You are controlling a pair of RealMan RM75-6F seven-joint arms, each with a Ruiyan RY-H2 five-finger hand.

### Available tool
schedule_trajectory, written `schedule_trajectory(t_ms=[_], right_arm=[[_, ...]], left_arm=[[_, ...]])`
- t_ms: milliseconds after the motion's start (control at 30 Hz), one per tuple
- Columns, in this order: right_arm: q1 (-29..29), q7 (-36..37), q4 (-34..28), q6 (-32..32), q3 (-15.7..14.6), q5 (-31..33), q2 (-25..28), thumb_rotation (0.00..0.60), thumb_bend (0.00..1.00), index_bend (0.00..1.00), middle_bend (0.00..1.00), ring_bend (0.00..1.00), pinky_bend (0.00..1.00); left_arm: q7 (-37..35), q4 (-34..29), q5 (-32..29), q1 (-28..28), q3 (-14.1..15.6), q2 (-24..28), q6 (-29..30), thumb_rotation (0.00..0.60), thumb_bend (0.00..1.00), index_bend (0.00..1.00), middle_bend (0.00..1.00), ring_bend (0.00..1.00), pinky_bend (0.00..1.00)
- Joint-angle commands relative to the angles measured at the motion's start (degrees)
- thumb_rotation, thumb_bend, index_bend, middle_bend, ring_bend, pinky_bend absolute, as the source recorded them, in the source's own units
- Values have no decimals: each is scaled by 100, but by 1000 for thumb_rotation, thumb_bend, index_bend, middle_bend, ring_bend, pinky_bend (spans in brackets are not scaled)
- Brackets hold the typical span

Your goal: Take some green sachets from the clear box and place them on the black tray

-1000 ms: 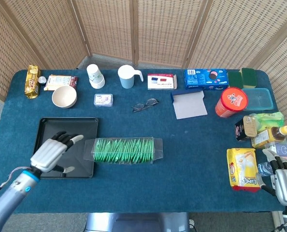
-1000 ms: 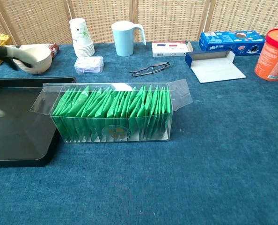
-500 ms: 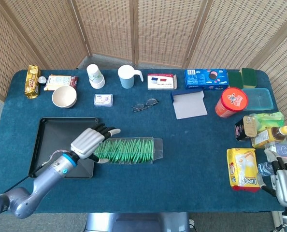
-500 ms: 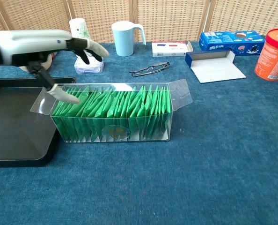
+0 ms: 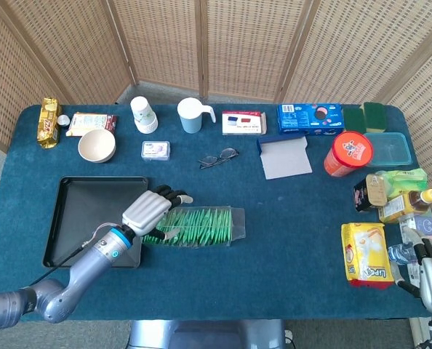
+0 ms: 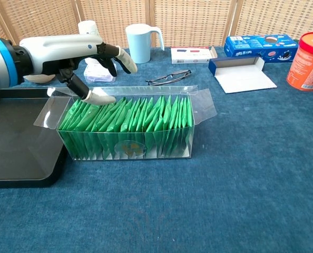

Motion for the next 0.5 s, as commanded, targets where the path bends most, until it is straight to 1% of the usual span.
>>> schedule_trajectory(t_ms=[33, 200, 267, 333, 500], right_arm=[[-3, 9, 4, -18, -4, 8, -4, 503, 390, 152, 223, 249, 277], [-6, 21, 15, -46, -8, 19, -17, 503, 390, 154, 223, 249, 277], [-6, 26, 23, -70, -11, 31, -26, 503, 390, 155, 223, 249, 277], [4, 20, 26, -120, -30, 31, -32, 505, 389, 157, 223, 249, 277], [17, 17, 15, -185, -43, 35, -45, 504, 390, 162, 223, 249, 277]], left_arm=[[54, 43, -108, -46, -7, -69, 61, 517, 301, 229, 210, 244, 154], [-3, 124, -346, -92, -69, -173, 139, 518, 298, 235, 212, 251, 163], [-104, 167, -513, -124, -134, -209, 127, 518, 298, 235, 212, 253, 166], [-215, 255, -713, -198, -264, -236, 92, 517, 299, 235, 212, 254, 167], [-320, 403, -1026, -369, -368, -239, -55, 511, 297, 234, 213, 255, 168]])
